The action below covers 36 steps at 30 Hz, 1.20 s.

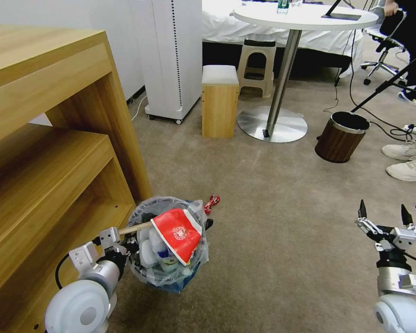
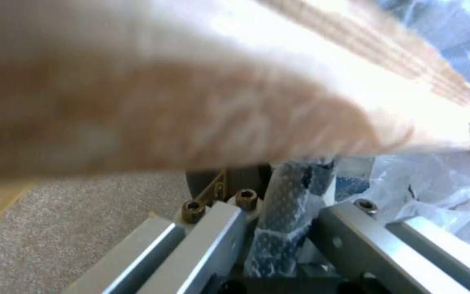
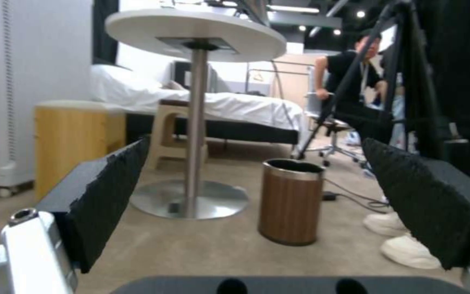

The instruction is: Pick up the trash bin and place the garbage on the floor into it.

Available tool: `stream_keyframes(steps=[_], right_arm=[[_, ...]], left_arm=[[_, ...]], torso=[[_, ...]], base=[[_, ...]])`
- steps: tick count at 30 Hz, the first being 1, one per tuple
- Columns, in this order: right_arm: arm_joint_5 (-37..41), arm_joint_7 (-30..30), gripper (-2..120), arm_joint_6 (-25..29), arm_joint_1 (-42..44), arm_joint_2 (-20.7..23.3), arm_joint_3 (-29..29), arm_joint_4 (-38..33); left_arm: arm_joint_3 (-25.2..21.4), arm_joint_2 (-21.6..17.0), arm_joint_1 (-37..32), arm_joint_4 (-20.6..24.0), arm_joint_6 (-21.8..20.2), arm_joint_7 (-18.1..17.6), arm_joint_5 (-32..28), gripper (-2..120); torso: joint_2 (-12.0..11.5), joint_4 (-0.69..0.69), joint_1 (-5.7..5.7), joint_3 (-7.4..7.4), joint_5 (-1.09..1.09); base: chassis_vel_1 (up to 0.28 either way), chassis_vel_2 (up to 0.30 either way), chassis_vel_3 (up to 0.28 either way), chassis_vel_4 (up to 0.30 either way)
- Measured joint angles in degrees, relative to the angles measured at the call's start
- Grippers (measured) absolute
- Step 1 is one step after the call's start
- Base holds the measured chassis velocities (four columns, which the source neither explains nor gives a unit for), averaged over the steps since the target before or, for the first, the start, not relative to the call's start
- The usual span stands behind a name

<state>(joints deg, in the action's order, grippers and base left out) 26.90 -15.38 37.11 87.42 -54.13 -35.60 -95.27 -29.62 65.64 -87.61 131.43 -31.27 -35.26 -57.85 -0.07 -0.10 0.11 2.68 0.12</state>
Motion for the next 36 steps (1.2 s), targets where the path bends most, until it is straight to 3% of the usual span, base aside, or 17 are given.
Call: stream_keyframes(steps=[10, 16, 36], right_arm=[[-2.9, 5.33, 100, 3.51, -2.32, -1.98, 5.78, 1.41], [-6.73, 7.61, 100, 8.25, -4.52, -3.01, 6.95, 5.01], [-10.15, 7.64, 100, 9.06, -4.58, -6.88, 4.25, 4.12]], left_arm=[[-0.94, 0.41, -0.97, -0.23, 0.1, 0.81, 0.9, 0], [-0.89, 1.01, -1.38, -0.7, 0.27, 0.72, 0.97, 0], [-1.59, 1.09, -3.31, 0.81, 0.55, 0.34, 1.51, 0]], torso=[[0.0, 0.0, 0.0, 0.0, 0.0], [0.0, -0.01, 0.0, 0.0, 0.01], [0.0, -0.01, 0.0, 0.0, -0.01]], base=[[0.0, 0.0, 0.0, 0.0], [0.0, 0.0, 0.0, 0.0], [0.0, 0.0, 0.0, 0.0]])
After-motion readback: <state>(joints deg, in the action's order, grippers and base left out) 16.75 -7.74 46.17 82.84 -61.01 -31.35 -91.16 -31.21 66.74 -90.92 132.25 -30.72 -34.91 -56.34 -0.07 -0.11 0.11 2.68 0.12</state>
